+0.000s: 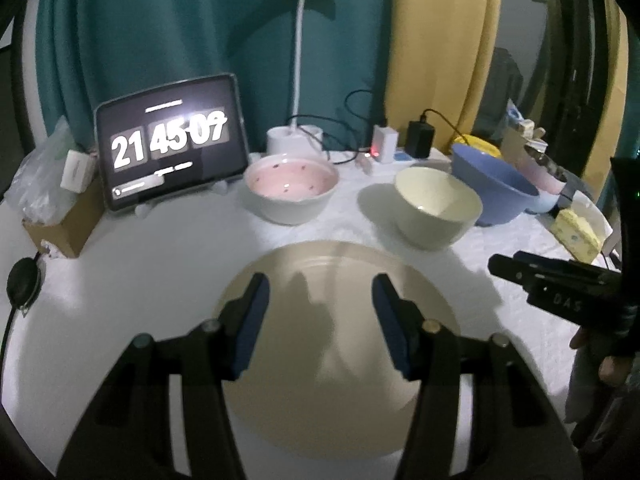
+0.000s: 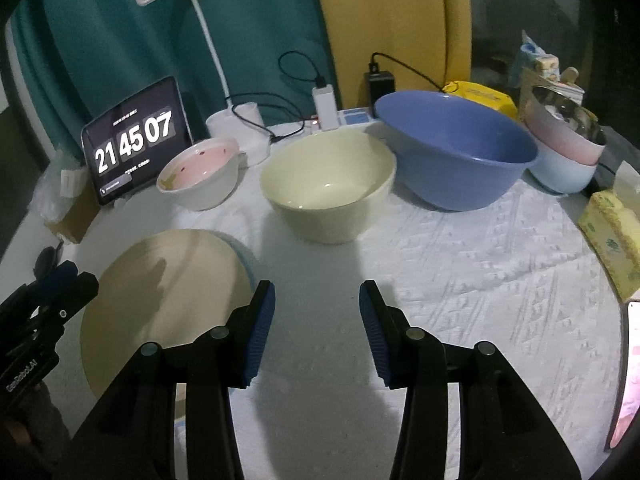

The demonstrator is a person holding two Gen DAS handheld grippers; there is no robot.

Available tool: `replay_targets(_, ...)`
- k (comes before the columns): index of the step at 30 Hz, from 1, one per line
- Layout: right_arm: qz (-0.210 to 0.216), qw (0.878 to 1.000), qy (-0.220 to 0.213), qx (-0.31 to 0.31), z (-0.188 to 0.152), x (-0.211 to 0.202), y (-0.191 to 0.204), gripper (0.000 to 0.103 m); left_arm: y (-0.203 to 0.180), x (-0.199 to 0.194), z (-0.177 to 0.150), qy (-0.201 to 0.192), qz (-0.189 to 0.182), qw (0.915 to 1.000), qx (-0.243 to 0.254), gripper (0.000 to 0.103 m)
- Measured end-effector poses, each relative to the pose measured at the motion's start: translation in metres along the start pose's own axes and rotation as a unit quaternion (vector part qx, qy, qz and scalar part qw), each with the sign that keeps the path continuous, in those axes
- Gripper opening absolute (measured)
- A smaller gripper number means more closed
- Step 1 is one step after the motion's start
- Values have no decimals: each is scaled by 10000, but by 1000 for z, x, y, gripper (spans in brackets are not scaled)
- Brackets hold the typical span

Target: Organize plates and bowls

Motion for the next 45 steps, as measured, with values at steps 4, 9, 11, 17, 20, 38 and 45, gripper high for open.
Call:
replay_targets(4,-23,10000,-68,70,1,-6,-12,47,-14,0,5,-20,-81,9999,92,55)
replay_targets(9,-44,9998,-130,149,2,-11,-24,47,-31,1,10,-24,-166,9996,207,56)
replay_targets(11,-50,9997,-160,188,3,-13,-31,47,-38,2,12,-19,-204,9995,252,56)
replay_targets(17,-112,9992,-265,264,7,-17,-48,47,-58,6,21,-37,-303,9988,378,56)
replay_targets(20,-159,9989,-336,276,11,-19,-55,47,-69,8,27,-83,-356,9984,431,56)
replay_targets(38,-539,9955,-728,265,57,-22,-102,47,-125,36,74,-284,-748,9949,618,56)
replay_targets(45,-737,9934,-731,498,70,-8,-128,47,-141,56,86,-345,-838,9938,642,56)
Point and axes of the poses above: each gripper's, at about its wrist camera, not at the fingertips, and x roughly the way its jaws point, y to its left, z to its top, the point moved 4 cm from there along x, roughly the way its jaws point, and after that the axes turned 1 degree about z, right-handed, at the moved point
